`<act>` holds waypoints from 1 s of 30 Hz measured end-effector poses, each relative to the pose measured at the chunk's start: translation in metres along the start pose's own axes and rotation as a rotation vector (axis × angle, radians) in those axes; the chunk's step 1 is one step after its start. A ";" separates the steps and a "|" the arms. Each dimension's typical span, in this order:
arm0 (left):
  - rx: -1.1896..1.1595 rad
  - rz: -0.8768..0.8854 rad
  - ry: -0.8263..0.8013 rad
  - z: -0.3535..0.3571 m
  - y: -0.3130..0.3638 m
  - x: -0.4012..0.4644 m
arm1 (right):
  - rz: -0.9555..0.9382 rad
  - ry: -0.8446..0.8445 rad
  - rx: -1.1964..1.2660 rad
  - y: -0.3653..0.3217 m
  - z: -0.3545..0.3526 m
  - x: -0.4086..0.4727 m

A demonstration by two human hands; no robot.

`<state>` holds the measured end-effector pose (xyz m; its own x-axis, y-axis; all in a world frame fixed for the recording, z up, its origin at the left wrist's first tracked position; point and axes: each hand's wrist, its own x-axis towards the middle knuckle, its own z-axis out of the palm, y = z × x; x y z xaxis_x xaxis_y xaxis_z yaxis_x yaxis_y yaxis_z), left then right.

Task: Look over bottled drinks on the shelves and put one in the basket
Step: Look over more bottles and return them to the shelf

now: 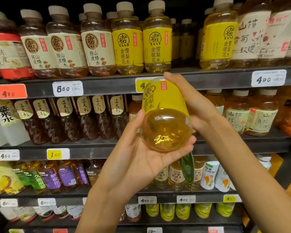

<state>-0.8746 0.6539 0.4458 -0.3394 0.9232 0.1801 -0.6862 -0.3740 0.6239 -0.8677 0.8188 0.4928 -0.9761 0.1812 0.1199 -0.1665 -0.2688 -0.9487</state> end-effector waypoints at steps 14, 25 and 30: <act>0.554 0.269 0.153 -0.030 -0.006 0.008 | -0.333 -0.102 -0.194 -0.003 0.013 -0.020; 1.094 0.476 0.282 -0.031 -0.008 0.010 | -0.660 -0.074 -0.385 0.010 0.010 -0.036; 1.165 0.633 0.311 -0.038 -0.005 0.013 | -0.593 -0.246 -0.438 0.016 -0.001 -0.049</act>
<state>-0.8997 0.6642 0.4161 -0.6267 0.5069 0.5919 0.5235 -0.2889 0.8016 -0.8225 0.8067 0.4716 -0.7524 -0.0509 0.6567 -0.6503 0.2155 -0.7284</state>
